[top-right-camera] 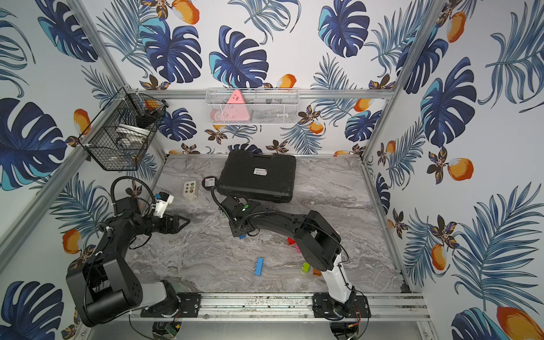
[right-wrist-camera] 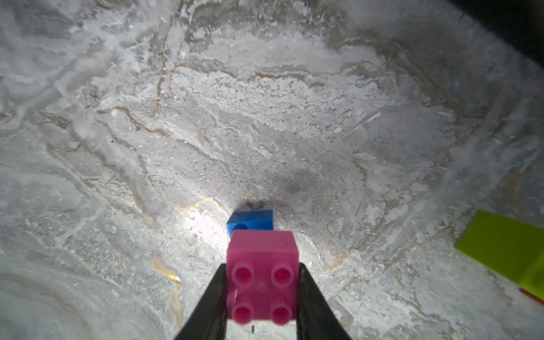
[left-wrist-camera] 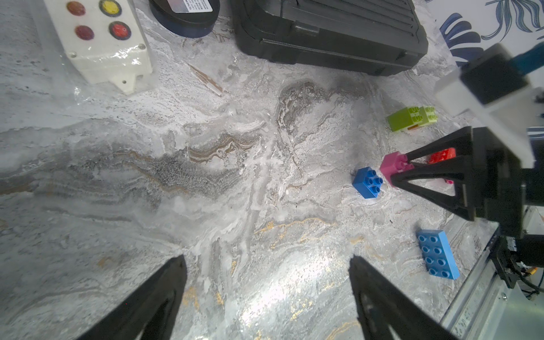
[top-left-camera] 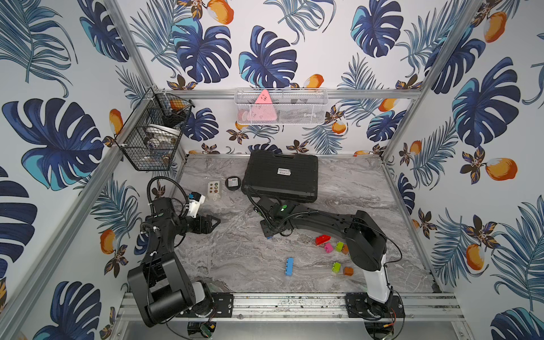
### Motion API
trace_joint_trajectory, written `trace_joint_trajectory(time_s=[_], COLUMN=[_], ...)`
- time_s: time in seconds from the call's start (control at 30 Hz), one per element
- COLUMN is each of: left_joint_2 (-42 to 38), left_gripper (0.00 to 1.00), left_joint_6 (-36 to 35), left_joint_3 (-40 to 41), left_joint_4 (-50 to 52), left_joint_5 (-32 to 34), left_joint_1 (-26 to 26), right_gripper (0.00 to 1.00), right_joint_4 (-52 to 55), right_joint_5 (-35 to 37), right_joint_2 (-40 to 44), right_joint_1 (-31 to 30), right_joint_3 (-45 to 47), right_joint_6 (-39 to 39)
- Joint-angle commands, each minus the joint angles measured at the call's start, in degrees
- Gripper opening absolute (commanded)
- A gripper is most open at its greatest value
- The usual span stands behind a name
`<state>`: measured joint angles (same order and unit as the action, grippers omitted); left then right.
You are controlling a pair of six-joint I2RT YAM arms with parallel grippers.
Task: Assemble the letter h with lego
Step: Assemble the lego brick with the lego brick.
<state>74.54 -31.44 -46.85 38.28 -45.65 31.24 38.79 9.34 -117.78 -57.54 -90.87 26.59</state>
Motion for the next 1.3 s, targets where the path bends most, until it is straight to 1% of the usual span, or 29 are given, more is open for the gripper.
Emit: trace_joint_trajectory(time_s=[0.0,0.1,0.13,0.17,0.27,0.73,0.9,1.03,1.17,1.27], left_joint_2=[0.1,0.5,0.4,0.1,-0.1,0.4,0.3,0.7,0.3,0.7], left_gripper=[0.93,0.94,0.98,0.99,0.99,0.99,0.99,0.99,0.99,0.99], left_joint_6=[-0.1,0.3,-0.1,0.0,0.8,0.4,0.2,0.1,0.4,0.2], left_joint_3=[-0.3,-0.4,-0.4,-0.3,-0.1,-0.3,-0.3,-0.5,-0.3,-0.5], left_joint_4=[0.1,-0.1,0.1,0.1,-0.8,-0.1,0.1,0.4,0.1,0.4], left_joint_5=[-0.7,0.0,-0.3,-0.5,0.1,-0.3,-0.8,-0.9,-1.1,-1.5], left_joint_1=[0.3,0.3,0.3,0.3,0.4,0.8,1.2,1.4,1.9,2.3], right_gripper=[0.34,0.34,0.34,0.34,0.34,0.34,0.34,0.34,0.34,0.34], right_joint_4=[1.7,0.9,1.2,1.7,1.1,2.3,3.0,2.8,6.4,7.1], right_joint_5=[-0.1,-1.2,-1.5,-1.5,-1.8,-3.8,-6.8,-7.3,-8.0,-8.1], right_joint_2=[-0.8,-1.5,-1.8,-2.0,-2.4,-4.9,-5.3,-5.1,-6.6,-7.5], right_joint_1=[0.2,0.3,0.4,0.3,0.3,0.3,0.3,0.3,0.3,0.3], right_joint_3=[-0.4,-0.3,-0.6,-1.0,-1.0,-2.7,-3.6,-3.5,-5.9,-5.9], right_joint_6=[1.6,2.1,2.2,2.3,2.4,2.2,-0.8,-4.5,-7.3,-10.0])
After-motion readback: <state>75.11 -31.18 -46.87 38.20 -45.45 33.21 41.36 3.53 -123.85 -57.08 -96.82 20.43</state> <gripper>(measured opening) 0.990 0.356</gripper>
